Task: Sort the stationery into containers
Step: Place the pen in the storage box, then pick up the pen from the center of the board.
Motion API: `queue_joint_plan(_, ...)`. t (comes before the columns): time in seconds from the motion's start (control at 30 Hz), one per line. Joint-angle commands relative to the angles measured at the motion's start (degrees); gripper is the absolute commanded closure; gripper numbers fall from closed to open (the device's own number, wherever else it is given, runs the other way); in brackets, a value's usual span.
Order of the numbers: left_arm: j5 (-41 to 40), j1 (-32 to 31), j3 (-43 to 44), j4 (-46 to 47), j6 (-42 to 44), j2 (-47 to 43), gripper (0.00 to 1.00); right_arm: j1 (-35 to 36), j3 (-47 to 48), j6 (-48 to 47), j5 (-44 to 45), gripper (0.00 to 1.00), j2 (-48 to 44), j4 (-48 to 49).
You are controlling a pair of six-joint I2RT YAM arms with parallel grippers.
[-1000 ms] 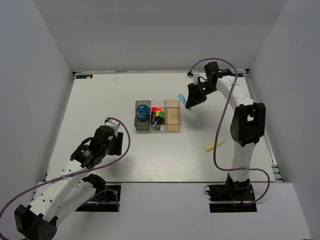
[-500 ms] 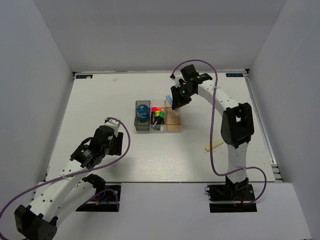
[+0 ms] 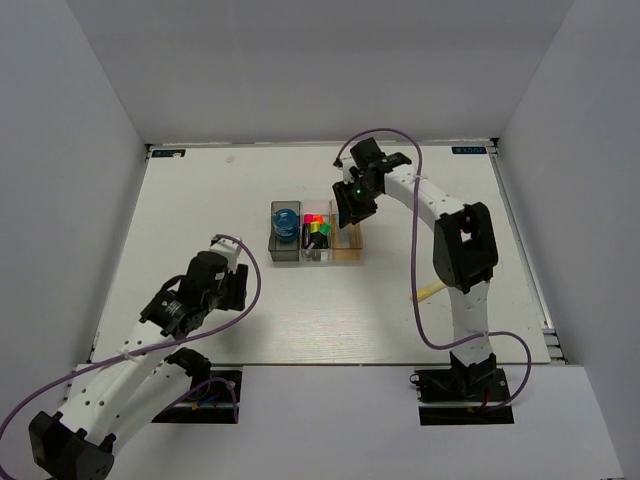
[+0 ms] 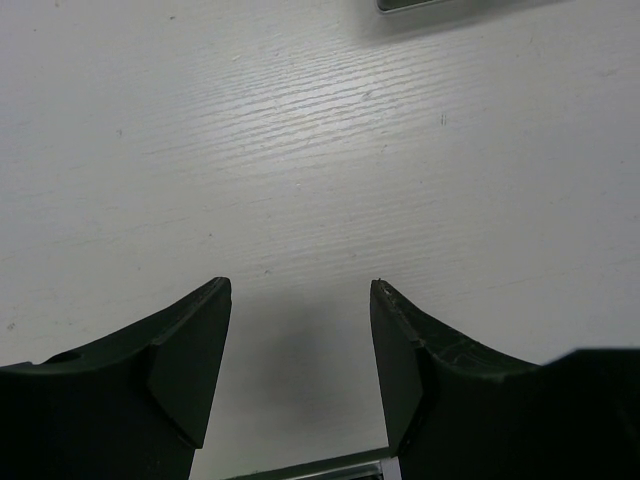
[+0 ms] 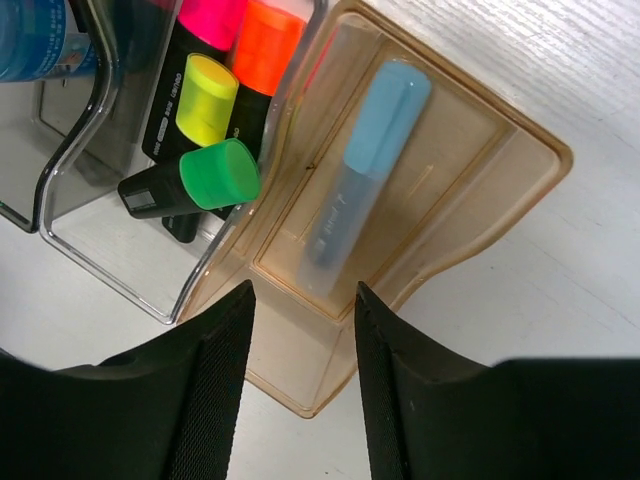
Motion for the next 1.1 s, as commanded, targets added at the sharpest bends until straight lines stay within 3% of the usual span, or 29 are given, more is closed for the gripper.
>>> queue_joint_plan(0.0,2.52,0.19,-0.84,1.43,0.65,-0.66,0.32,0.25,1.31,-0.77,-0.44,0.52,-2.85,-0.14)
queue_joint_plan(0.1,3.05,0.19,-0.93,1.96,0.91,-0.48,0.34,0.16,0.34,-1.29,-1.40,0.50,-5.48,-0.14)
queue_joint_plan(0.17,4.27,0.10,-1.02,2.92,1.35,-0.74,0.44,0.16,-0.97,-1.99,-3.93,0.58,-7.94,-0.40)
queue_joint_plan(0.2,5.67,0.19,-1.28,3.54,1.44,-0.74,0.64,-0.10,-2.80,-4.26,-4.91,0.76,-10.05,-0.40)
queue_joint_plan(0.23,7.34,0.27,-1.19,4.07,1.44,-0.57,0.78,-0.36,-4.30,-7.94,-6.05,0.86,-11.55,0.12)
queue_joint_plan(0.27,10.05,0.27,-0.85,4.68,1.36,0.65,0.99,-0.54,-7.53,-13.72,-9.28,0.95,-14.87,0.65)
queue_joint_plan(0.3,11.47,0.27,1.07,4.60,1.35,1.36,1.00,-0.63,-11.92,-21.08,-10.19,1.00,-18.64,0.74)
queue_joint_plan(0.37,16.75,0.19,2.49,4.51,1.09,4.68,1.00,-0.98,-17.73,-30.51,-12.82,1.00,-25.25,1.53)
queue_joint_plan(0.4,17.63,0.10,4.41,4.69,1.00,5.40,1.00,-1.33,-27.33,-44.05,-13.01,1.00,-32.24,1.88)
queue_joint_plan(0.47,18.69,-0.69,5.39,5.30,1.35,7.33,1.00,-2.38,-37.91,-52.58,-12.05,1.00,-36.85,2.76)
queue_joint_plan(0.5,18.87,-0.87,6.44,5.74,1.35,7.86,0.92,-2.56,-43.72,-62.80,-8.56,0.90,-39.05,4.07)
queue_joint_plan(0.53,19.83,-1.22,6.71,6.26,1.35,8.22,0.56,-3.26,-45.69,-66.21,-7.74,0.33,-44.12,3.21)
queue_joint_plan(0.57,20.44,-1.31,7.93,7.31,0.83,8.74,0.37,-4.31,-49.28,-70.86,-7.04,0.28,-45.13,2.77)
queue_joint_plan(0.6,22.19,-1.66,8.38,8.63,0.31,10.58,0.21,-5.54,-50.36,-73.17,-7.64,0.28,-46.44,0.33)
queue_joint_plan(0.67,24.58,-3.49,12.22,10.21,-0.66,13.56,0.15,-8.34,-48.80,-78.86,-10.96,0.26,-46.54,-6.68)
queue_joint_plan(0.87,19.42,-10.70,22.00,9.35,0.21,22.89,0.13,-13.28,-50.80,-90.39,-12.74,0.35,-46.81,-8.13)
queue_joint_plan(0.93,18.35,-11.24,22.27,7.86,1.35,24.39,0.13,-15.83,-53.53,-98.92,-13.18,0.43,-46.98,-7.61)
queue_joint_plan(1.07,15.53,-11.33,18.24,7.15,2.50,22.11,0.13,-19.69,-53.80,-109.63,-13.44,0.43,-44.27,-8.13)
